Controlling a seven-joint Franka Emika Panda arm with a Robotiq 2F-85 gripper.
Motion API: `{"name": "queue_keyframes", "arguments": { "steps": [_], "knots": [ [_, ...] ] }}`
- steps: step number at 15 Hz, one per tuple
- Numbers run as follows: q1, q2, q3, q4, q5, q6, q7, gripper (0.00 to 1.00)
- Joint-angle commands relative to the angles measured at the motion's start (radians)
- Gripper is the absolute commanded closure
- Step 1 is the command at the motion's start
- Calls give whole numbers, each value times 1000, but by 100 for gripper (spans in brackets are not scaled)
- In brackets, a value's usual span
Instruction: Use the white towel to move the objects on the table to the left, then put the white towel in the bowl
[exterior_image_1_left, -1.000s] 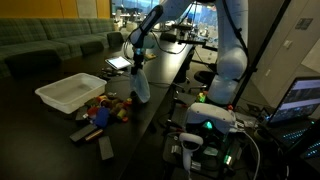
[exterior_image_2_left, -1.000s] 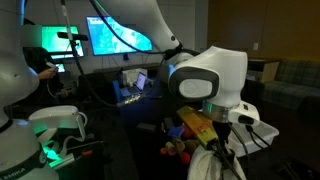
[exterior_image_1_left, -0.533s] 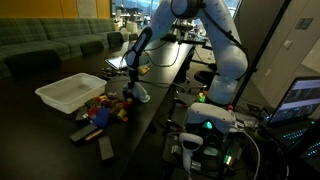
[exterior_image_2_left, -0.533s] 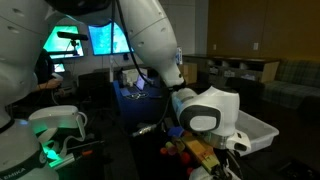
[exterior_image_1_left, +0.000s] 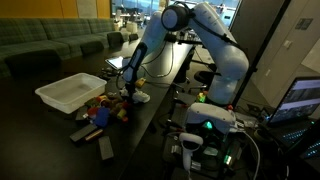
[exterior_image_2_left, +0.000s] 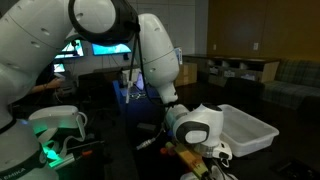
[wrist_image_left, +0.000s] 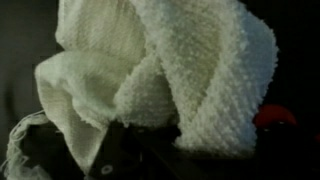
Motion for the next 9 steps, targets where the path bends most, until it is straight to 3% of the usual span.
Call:
{"name": "queue_keyframes", "arguments": {
  "steps": [1,9],
  "knots": [
    [9,17,31,25,-24,-8,5,98],
    [58,-3,119,-7,-9,-17,16,98]
  ]
}}
